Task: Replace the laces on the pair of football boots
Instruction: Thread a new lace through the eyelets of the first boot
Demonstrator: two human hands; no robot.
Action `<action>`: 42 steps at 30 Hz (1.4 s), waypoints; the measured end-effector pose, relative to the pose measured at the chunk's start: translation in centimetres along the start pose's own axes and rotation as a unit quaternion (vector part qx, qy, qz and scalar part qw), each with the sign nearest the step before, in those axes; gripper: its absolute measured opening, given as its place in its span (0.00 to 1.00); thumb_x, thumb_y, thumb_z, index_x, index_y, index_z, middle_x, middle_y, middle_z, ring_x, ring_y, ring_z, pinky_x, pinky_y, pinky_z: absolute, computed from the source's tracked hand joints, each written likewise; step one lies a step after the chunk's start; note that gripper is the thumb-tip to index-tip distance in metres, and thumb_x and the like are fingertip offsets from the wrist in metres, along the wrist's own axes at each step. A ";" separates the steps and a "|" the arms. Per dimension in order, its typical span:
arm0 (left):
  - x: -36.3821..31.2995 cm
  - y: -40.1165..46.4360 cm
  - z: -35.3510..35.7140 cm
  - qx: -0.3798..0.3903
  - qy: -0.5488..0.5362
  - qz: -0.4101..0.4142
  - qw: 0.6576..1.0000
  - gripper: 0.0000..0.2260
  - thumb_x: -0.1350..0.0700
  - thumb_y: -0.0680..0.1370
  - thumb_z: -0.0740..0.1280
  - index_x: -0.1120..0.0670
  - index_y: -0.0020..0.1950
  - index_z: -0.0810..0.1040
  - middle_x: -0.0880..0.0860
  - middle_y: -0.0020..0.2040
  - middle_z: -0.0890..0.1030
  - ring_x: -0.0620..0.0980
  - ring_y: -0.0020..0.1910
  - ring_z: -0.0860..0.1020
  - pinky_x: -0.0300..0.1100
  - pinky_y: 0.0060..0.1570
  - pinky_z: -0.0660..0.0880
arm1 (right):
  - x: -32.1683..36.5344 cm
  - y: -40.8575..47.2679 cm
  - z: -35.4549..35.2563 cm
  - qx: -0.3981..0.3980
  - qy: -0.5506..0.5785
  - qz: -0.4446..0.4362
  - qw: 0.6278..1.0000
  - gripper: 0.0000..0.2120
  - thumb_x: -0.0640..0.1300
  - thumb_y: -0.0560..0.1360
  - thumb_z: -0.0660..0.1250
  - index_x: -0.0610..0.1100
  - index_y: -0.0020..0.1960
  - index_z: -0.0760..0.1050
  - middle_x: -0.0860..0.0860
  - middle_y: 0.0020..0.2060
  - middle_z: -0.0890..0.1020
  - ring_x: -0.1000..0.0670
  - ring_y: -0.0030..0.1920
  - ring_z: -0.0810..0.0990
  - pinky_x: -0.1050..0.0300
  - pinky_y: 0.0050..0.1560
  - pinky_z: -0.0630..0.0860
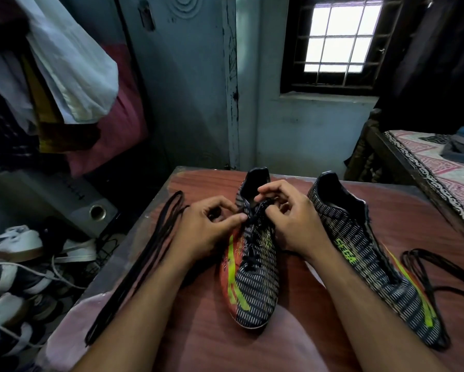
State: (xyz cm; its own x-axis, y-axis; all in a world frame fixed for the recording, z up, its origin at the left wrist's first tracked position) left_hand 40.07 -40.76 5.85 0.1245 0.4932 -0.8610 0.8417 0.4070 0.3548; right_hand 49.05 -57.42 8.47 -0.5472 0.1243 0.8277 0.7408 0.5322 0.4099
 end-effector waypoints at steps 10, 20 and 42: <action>0.4 0.1 0.0 -0.014 -0.098 -0.007 0.995 0.04 0.58 0.83 0.68 0.52 0.49 0.81 0.50 0.42 0.80 0.44 0.39 0.77 0.43 0.39 0.75 | -0.3 0.0 -0.4 -0.014 -0.039 -0.018 0.999 0.11 0.40 0.72 0.72 0.54 0.50 0.84 0.59 0.46 0.86 0.50 0.44 0.84 0.47 0.49 0.82; -2.1 -0.2 -1.3 -0.064 0.028 0.081 0.994 0.05 0.58 0.77 0.75 0.48 0.50 0.85 0.43 0.46 0.85 0.44 0.44 0.83 0.39 0.44 0.78 | 0.5 0.3 -1.7 -0.054 -0.006 -0.056 0.997 0.08 0.35 0.73 0.76 0.47 0.48 0.87 0.56 0.46 0.87 0.55 0.49 0.86 0.51 0.54 0.83; -4.4 -1.4 -0.8 0.004 -0.037 0.111 0.993 0.11 0.51 0.79 0.65 0.53 0.43 0.84 0.49 0.40 0.84 0.47 0.42 0.82 0.44 0.45 0.76 | 0.4 -1.6 2.9 0.150 0.144 0.184 0.961 0.13 0.43 0.84 0.64 0.38 0.44 0.79 0.42 0.33 0.81 0.48 0.27 0.76 0.57 0.25 0.76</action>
State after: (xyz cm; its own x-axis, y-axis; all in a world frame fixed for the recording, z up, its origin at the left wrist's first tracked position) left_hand 37.92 -42.93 9.39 0.3454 0.5120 -0.7865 0.7938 0.2877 0.5358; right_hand 46.51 -55.80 7.04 -0.1079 0.1361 0.9848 0.6938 0.7198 -0.0235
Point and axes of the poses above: each hand's wrist, its own y-axis towards the middle knuckle, its own z-axis out of the palm, x = y × z, the point moved 10 cm from there along y, towards the middle knuckle
